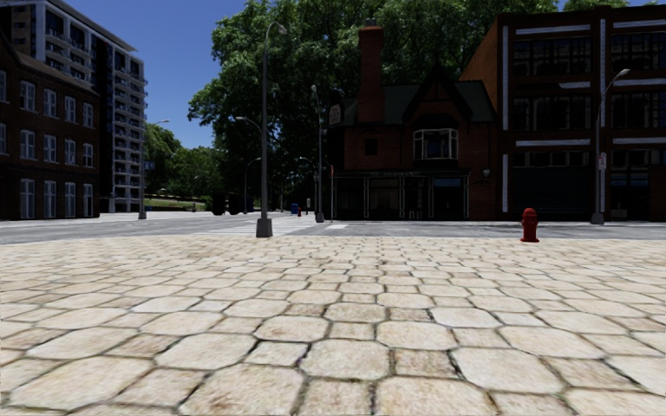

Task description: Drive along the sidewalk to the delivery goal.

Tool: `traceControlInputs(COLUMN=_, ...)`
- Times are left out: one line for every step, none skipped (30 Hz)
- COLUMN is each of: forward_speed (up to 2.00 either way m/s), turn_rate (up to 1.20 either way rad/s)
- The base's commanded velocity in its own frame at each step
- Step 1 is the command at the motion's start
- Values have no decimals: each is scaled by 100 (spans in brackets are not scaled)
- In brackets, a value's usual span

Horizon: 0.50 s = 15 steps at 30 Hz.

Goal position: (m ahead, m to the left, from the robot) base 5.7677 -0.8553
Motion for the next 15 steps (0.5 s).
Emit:
traceControlInputs(forward_speed=200, turn_rate=-28)
traceControlInputs(forward_speed=200, turn_rate=-30)
traceControlInputs(forward_speed=200, turn_rate=-30)
traceControlInputs(forward_speed=200, turn_rate=-30)
traceControlInputs(forward_speed=200, turn_rate=-30)
traceControlInputs(forward_speed=200, turn_rate=-31)
traceControlInputs(forward_speed=200, turn_rate=-31)
traceControlInputs(forward_speed=200, turn_rate=-31)
traceControlInputs(forward_speed=200, turn_rate=-31)
traceControlInputs(forward_speed=200, turn_rate=-31)
traceControlInputs(forward_speed=200, turn_rate=-31)
traceControlInputs(forward_speed=200, turn_rate=-31)
traceControlInputs(forward_speed=200, turn_rate=-17)
traceControlInputs(forward_speed=200, turn_rate=0)
traceControlInputs(forward_speed=200, turn_rate=0)
